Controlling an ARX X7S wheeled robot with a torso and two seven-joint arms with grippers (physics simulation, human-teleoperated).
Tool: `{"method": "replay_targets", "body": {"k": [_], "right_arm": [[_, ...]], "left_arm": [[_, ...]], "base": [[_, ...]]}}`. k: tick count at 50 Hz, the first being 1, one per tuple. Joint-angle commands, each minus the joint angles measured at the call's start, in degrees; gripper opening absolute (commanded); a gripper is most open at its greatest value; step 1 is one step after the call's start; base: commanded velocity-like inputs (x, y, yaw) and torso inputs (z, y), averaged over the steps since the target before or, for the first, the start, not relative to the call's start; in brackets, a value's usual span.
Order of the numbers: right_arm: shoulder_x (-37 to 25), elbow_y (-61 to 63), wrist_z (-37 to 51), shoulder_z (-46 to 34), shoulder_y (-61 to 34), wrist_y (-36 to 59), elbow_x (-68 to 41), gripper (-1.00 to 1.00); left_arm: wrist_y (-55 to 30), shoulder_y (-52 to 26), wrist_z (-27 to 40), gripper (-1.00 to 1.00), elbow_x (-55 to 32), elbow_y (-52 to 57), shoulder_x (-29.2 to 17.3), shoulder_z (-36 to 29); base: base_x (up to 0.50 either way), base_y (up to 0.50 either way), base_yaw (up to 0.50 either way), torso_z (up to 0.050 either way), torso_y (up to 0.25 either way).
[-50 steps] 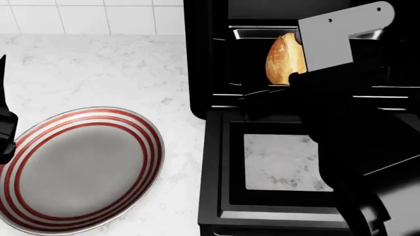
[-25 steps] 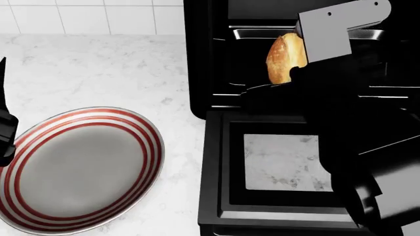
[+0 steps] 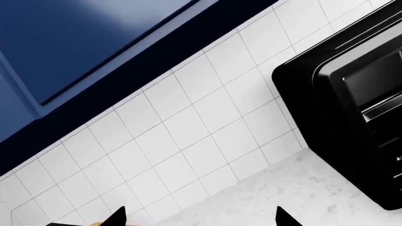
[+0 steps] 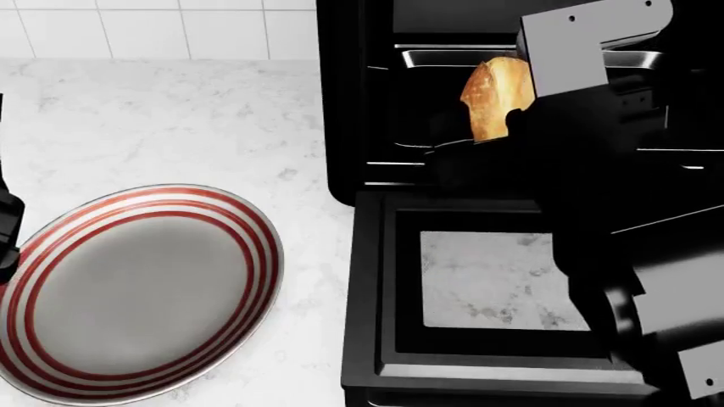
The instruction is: Pick the bread from the tray and place it on the plate on the counter.
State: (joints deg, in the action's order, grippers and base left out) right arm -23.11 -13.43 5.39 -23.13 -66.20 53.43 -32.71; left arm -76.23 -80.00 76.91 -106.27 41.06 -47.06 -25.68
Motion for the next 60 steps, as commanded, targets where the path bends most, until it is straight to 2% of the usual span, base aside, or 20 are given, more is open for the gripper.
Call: {"method": "replay_targets", "body": {"k": [1, 22, 23, 37, 46, 56, 60], "right_arm": [[1.8, -4.5, -1.9, -0.2, -1.4, -1.5, 2.3, 1.0], [4.0, -11.7, -3.9, -2.5, -3.6, -4.1, 3.9, 1.0], [3.9, -11.2, -3.8, -2.5, -3.2, -4.2, 3.8, -1.0], [2.9, -3.6, -2.4, -1.5, -0.9, -1.2, 1.4, -1.0], [-0.3, 13.9, 2.7, 1.5, 1.3, 5.0, -2.1, -1.0], [-1.1, 32.4, 9.5, 6.5, 5.8, 14.0, -9.2, -1.0], [-1.9, 36.5, 9.6, 7.0, 8.2, 14.2, -10.6, -1.0]], "left_arm": [[2.1, -0.4, -1.3, 1.0, 0.0, -0.3, 0.4, 0.6], [3.4, 1.8, -2.5, 1.0, 1.2, 1.1, -1.2, 1.1], [3.5, 2.1, -2.6, 1.0, 1.4, 1.2, -1.3, 1.2], [3.9, 3.2, -3.7, 1.0, 3.0, 1.4, -1.5, 1.1], [4.3, 3.4, -3.6, 1.0, 3.1, 1.4, -1.4, 0.7], [5.3, 5.1, -4.8, 1.0, 4.2, 2.3, -2.5, 1.6], [5.7, 6.0, -5.4, 1.0, 4.8, 2.6, -2.9, 2.0]], "base": [[0.0, 0.0, 0.0, 0.0, 0.0], [0.0, 0.0, 0.0, 0.0, 0.0], [0.0, 0.0, 0.0, 0.0, 0.0], [0.0, 0.0, 0.0, 0.0, 0.0], [0.0, 0.0, 0.0, 0.0, 0.0], [0.0, 0.0, 0.0, 0.0, 0.0], [0.0, 0.0, 0.0, 0.0, 0.0]]}}
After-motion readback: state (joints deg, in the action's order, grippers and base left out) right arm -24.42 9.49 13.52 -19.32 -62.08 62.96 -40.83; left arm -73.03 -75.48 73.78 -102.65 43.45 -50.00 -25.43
